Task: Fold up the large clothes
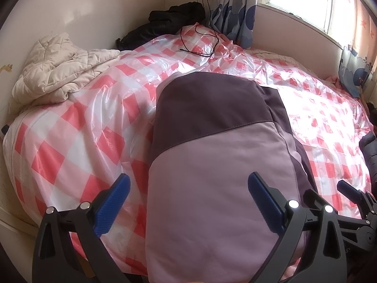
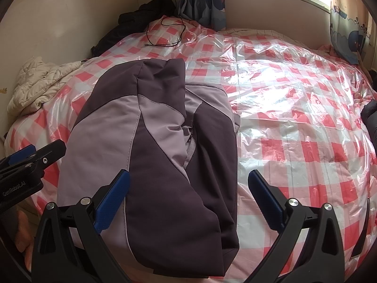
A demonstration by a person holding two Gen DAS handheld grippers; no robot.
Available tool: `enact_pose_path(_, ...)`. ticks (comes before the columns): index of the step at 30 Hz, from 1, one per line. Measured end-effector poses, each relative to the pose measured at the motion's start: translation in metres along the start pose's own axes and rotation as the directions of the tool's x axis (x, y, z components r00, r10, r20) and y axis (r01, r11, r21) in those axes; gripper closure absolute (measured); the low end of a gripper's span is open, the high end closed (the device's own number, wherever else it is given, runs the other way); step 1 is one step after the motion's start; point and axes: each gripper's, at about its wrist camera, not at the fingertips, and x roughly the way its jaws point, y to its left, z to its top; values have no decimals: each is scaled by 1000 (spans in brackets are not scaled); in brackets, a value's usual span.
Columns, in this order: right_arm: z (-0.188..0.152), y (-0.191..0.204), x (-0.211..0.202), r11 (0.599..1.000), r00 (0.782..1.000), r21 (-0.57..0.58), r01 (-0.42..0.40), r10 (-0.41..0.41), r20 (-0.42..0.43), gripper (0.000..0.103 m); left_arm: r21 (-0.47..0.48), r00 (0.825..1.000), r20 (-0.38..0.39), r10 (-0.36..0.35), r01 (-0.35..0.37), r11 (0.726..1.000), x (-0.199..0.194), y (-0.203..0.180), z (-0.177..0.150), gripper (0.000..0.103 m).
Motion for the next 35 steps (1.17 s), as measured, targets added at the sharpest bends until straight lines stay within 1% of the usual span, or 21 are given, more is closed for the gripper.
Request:
enact_pose_path(16, 0, 0, 0, 1000, 1000, 1, 0, 0, -1, 6, 6, 1000, -2, -5, 5, 1000, -1, -4, -1, 7)
enact_pose_path(18, 0, 0, 0, 1000, 1000, 1, 0, 0, -2, 6, -8, 1000, 7, -21, 21, 1000, -1, -2, -2, 7)
enact_pose_path(21, 1, 0, 0, 1000, 1000, 1, 0, 0, -1, 6, -43, 995, 24, -94, 95, 995, -2, 4, -3, 7)
enact_pose_path(22, 1, 0, 0, 1000, 1000, 1, -1, 1, -2, 6, -34, 993, 25, -113, 114, 993, -2, 4, -2, 7)
enact_pose_path(23, 1, 0, 0, 1000, 1000, 1, -1, 1, -1, 6, -18, 993, 26, -115, 115, 993, -2, 3, -2, 7)
enact_pose_path(26, 1, 0, 0, 1000, 1000, 4, 0, 0, 0, 6, -31, 994, 37, -102, 103, 994, -4, 4, -1, 7)
enact_pose_path(29, -1, 1, 0, 1000, 1000, 2, -1, 1, 2, 6, -59, 996, 0, -85, 85, 995, 2, 8, 1, 7)
enact_pose_path(31, -1, 1, 1, 1000, 1000, 1, -1, 1, 2, 6, -85, 994, -41, -98, 94, 992, 9, 12, 1, 7)
enact_pose_path(33, -1, 1, 1, 1000, 1000, 2, -1, 1, 1, 6, -106, 996, -49, -79, 74, 992, 11, 15, 0, 7)
enact_pose_path(35, -2, 2, 0, 1000, 1000, 4, -3, 3, 2, 6, -107, 996, -46, -76, 71, 992, 11, 16, 0, 7)
